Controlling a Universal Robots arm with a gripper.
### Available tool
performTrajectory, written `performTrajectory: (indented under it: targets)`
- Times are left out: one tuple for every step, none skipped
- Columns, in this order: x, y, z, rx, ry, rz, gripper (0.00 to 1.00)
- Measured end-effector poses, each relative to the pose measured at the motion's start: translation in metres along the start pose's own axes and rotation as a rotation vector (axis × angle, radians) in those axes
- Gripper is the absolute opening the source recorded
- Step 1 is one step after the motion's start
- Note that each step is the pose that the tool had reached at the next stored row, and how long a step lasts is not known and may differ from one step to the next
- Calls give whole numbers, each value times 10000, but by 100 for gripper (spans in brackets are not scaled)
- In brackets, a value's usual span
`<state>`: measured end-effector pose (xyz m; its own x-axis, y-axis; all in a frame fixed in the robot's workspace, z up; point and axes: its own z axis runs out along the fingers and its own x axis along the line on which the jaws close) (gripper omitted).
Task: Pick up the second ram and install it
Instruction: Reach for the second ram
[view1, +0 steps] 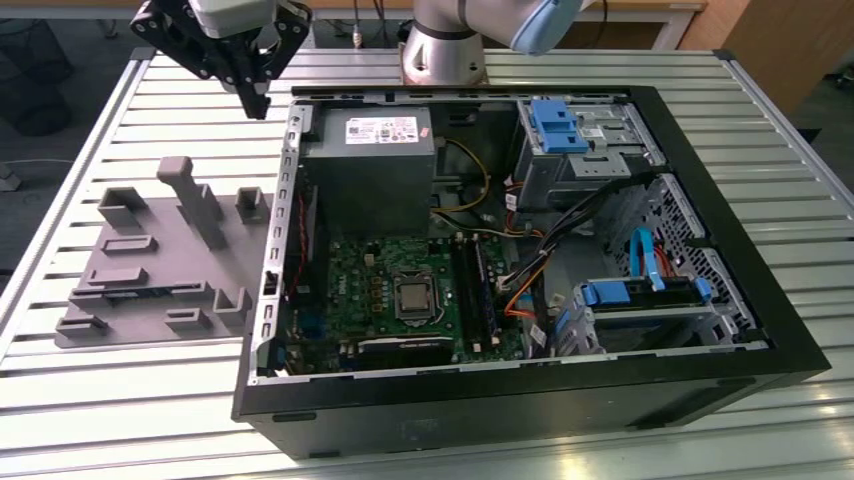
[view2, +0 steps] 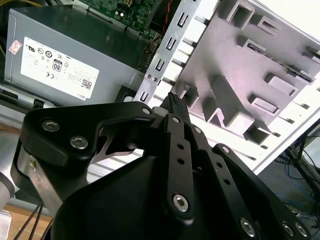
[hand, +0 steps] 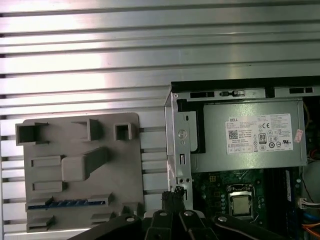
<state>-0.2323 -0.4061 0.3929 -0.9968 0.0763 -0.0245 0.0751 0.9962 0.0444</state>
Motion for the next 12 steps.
performTrajectory:
  targets:
    - [1,0,0,0,0,-1,11]
    - [1,0,0,0,0,-2,11]
    - [3,0,0,1,0,-1,11]
    - [4,0,0,0,0,0,11]
    - [4,0,0,0,1,-1,11]
    - [4,0,-1,1,1,-1,11]
    - [4,0,-1,1,1,-1,11]
    - [4,0,0,0,1,-1,11]
    - [4,0,0,0,0,0,11]
    - [4,0,0,0,1,-1,11]
    - [5,0,0,0,0,0,11]
    - [5,0,0,0,1,-1,11]
